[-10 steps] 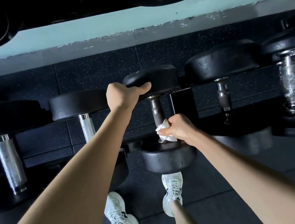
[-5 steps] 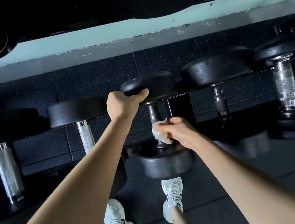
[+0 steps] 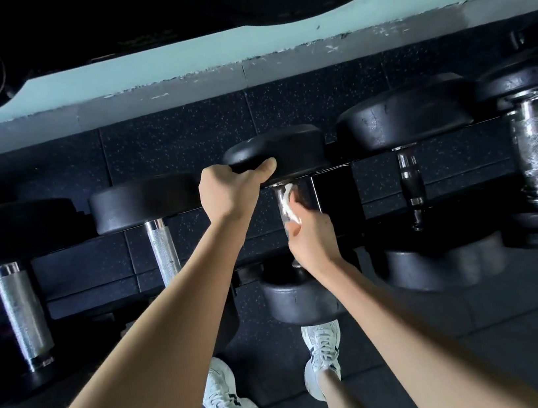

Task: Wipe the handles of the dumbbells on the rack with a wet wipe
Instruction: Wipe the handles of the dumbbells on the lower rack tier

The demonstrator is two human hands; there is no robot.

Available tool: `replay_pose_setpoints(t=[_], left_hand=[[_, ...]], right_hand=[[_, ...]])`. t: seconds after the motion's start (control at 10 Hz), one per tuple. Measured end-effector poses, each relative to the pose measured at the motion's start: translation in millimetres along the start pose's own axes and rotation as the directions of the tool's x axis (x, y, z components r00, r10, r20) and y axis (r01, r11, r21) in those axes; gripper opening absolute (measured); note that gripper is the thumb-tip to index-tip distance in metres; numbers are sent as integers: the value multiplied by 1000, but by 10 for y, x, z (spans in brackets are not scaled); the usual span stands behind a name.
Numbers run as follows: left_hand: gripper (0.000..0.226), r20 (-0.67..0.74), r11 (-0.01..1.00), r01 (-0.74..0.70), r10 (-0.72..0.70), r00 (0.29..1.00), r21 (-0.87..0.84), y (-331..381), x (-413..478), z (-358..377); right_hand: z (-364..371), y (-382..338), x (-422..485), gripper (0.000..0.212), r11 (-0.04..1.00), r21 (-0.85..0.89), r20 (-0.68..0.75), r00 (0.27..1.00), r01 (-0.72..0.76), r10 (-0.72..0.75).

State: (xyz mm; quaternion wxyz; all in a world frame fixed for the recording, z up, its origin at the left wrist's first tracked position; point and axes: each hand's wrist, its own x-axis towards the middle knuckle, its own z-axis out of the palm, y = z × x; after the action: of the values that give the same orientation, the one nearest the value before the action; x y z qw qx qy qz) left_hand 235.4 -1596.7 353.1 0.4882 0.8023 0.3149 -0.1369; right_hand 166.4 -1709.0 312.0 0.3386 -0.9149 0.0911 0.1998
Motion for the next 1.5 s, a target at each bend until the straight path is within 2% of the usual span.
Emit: replay_pose_setpoints(t=[0.1, 0.2, 0.3, 0.4, 0.5, 0.6, 0.7, 0.8, 0.9, 1.0, 1.1, 1.2, 1.3, 1.4, 1.5], left_hand=[[58, 2, 999, -29, 29, 1000, 26, -2, -26, -6], [50, 48, 995, -63, 60, 997, 77, -19, -45, -63], [46, -44, 985, -81, 89, 995, 151, -120, -159, -121], [37, -101, 995, -38, 47, 994, 95, -417, -434, -14], [33, 65, 998, 34, -31, 997, -55, -736, -662, 186], [26, 97, 999, -19, 16, 995, 29, -860, -758, 354], [28, 115, 999, 2, 2, 993, -34, -835, -729, 488], [45, 152, 993, 71, -56, 987, -95, -842, -579, 618], [49, 261, 912, 185, -90, 961, -366, -816, -478, 659], [48, 351, 775, 252, -41, 935, -579, -751, -368, 658], [46, 360, 750, 227, 15, 933, -621, -727, -224, 661], [31, 363, 678, 344, -121, 924, -650, -689, -154, 670], [12, 316, 722, 348, -186, 930, -598, -681, -164, 706], [21, 225, 910, 243, -173, 959, -335, -694, -178, 676], [29, 167, 982, 133, -110, 980, -137, -735, -281, 594]], right_hand=[[-2, -64, -143, 81, 1000, 5, 172, 985, 11, -12], [-33, -49, -235, 64, 997, 53, 176, 982, 56, -65], [-89, -56, -231, 38, 996, -90, 44, 999, -14, 18], [-119, 52, -221, 35, 851, 451, 126, 963, -270, 238], [-142, 64, -196, 35, 774, 533, 141, 938, -341, 316], [-225, 21, -165, 33, 700, 603, 165, 918, -383, 360], [-286, 100, -208, 36, 811, 459, 55, 923, -363, 382], [-319, 296, -361, 26, 935, -152, -119, 945, -319, 303], [-219, 469, -482, 33, 934, -207, -100, 956, -291, 276], [-24, 526, -514, 43, 989, 5, -259, 955, -150, 146], [47, 548, -497, 48, 995, 93, -351, 935, -28, 59], [45, 578, -489, 53, 988, 153, -357, 933, 2, 54], [61, 599, -487, 54, 982, 189, -359, 931, 6, 64], [81, 620, -486, 52, 977, 210, -364, 925, -35, 111], [88, 614, -483, 51, 971, 222, -358, 919, -88, 165]])
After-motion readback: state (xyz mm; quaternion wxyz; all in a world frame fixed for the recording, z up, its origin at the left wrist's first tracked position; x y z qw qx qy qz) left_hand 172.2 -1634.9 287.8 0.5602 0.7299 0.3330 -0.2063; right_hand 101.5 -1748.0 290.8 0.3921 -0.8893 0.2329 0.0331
